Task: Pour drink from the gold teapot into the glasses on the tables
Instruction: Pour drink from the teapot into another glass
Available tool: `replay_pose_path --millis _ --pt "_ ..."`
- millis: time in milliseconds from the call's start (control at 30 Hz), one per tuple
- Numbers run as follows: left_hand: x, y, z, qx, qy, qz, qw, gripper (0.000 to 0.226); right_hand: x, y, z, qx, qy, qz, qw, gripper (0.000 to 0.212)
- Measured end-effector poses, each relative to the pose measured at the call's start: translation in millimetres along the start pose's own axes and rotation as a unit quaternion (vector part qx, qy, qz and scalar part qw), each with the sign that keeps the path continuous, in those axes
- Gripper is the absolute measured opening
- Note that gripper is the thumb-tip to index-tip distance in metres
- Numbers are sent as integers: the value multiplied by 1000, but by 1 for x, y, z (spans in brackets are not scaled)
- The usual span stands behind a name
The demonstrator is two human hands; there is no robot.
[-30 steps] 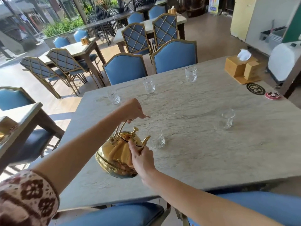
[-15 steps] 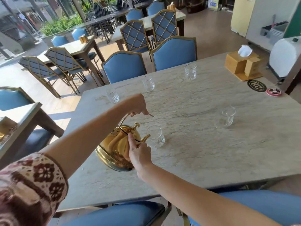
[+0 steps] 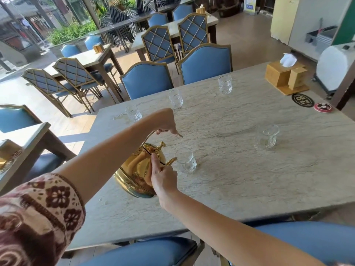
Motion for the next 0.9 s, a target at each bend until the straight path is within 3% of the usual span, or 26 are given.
replay_pose_path --millis 167,500,600,733,900 --pt "3 1 2 2 -3 -4 1000 37 0 4 -2 2 -2 15 1000 92" --pt "7 7 4 4 -4 -19 1000 38 -7 -1 -4 10 -1 -20 1000 95" --pt "9 9 5 7 -7 -24 1000 38 -9 -5 -4 16 2 -29 999 113" --pt "12 9 4 3 -2 -34 999 39 -6 -5 -9 16 2 -26 1000 98" --pt "15 11 4 2 2 -45 999 40 -10 -6 -10 23 -4 -38 999 110"
Point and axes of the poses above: each hand's wrist, its own z-axis away from the middle knuckle, its own y-axis out of the back of the hand, x = y × z, the point moved 3 cm from there along -z, towards the middle knuckle, and after that the axes turned 15 degrees about y, right-handed, at the moved point
